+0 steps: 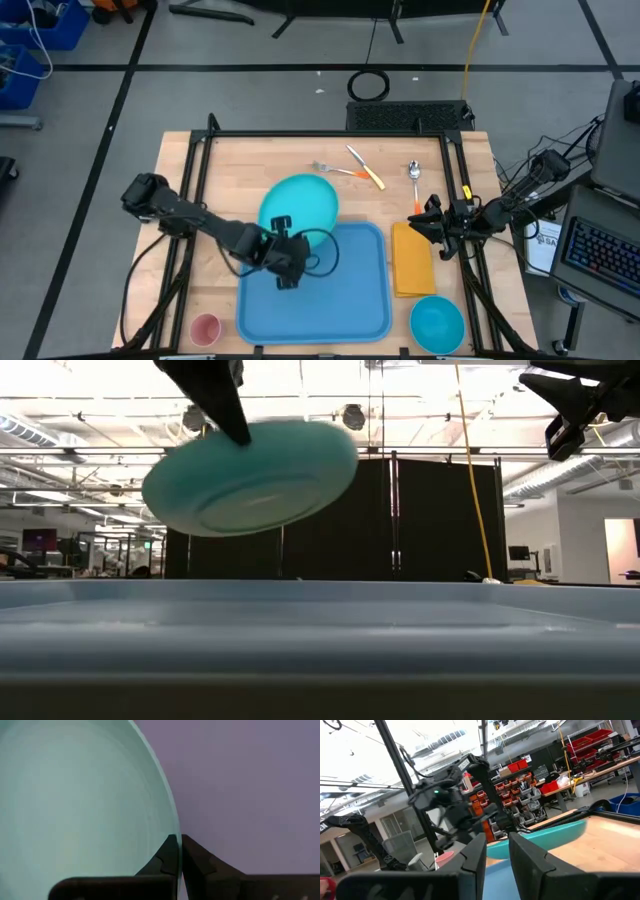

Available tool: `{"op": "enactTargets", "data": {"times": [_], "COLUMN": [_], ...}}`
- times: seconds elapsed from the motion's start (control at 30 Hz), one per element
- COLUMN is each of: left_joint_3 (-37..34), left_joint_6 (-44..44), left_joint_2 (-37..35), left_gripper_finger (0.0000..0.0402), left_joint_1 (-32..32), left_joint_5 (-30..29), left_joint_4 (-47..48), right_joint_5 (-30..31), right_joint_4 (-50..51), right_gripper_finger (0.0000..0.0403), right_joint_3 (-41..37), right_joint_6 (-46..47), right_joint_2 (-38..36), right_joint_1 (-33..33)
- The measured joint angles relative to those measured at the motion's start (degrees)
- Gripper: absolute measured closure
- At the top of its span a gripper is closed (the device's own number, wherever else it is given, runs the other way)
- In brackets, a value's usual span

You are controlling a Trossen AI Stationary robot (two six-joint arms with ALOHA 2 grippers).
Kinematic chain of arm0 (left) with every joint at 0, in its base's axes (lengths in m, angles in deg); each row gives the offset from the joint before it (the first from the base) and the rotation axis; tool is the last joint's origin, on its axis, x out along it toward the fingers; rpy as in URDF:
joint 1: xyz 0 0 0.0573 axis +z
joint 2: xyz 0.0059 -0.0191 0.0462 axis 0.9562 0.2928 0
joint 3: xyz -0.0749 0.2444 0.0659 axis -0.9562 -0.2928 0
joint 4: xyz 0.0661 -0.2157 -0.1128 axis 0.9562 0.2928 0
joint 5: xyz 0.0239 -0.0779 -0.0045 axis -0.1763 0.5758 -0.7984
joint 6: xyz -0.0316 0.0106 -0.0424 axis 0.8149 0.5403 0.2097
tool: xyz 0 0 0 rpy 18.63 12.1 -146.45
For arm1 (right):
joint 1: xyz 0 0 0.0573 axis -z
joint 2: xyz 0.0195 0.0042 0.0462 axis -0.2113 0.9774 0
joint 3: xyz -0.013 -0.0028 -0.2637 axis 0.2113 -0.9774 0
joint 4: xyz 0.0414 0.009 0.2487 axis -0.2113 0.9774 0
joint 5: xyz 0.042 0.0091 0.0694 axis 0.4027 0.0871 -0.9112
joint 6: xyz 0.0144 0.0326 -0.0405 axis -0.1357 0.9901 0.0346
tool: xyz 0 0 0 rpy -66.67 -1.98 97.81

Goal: Set up tray
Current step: Put the green plate on the blue tray

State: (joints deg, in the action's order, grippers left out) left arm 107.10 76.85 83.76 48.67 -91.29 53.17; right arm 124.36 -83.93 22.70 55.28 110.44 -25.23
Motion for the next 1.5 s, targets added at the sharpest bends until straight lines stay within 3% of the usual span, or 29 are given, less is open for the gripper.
{"op": "enactTargets", "data": {"times": [0.53,0.77,1.1,1.5], "left_joint_3": [0.7,4.0,13.4,13.9], "left_joint_6": [0.1,0.1,-2.2,-1.5], "left_joint_2": [4.5,10.8,19.7,21.3], "left_gripper_finger": [0.0395,0.0395,0.0396,0.0396], "left_joint_1": [-8.3,-9.7,-9.9,-9.9], "left_joint_5": [11.4,14.1,16.5,20.0], "left_joint_4": [-15.7,-14.4,-4.9,-6.6], "right_joint_5": [1.4,1.5,1.5,1.5], "right_joint_4": [0.2,0.0,-0.1,-0.1], "right_gripper_finger": [0.0328,0.0328,0.0328,0.0328], "right_joint_3": [0.0,0.0,0.0,0.0], "right_joint_6": [0.1,0.2,0.2,0.2], "right_joint_2": [0.4,1.3,1.4,1.5], "right_joint_1": [0.0,0.1,0.1,0.1]}}
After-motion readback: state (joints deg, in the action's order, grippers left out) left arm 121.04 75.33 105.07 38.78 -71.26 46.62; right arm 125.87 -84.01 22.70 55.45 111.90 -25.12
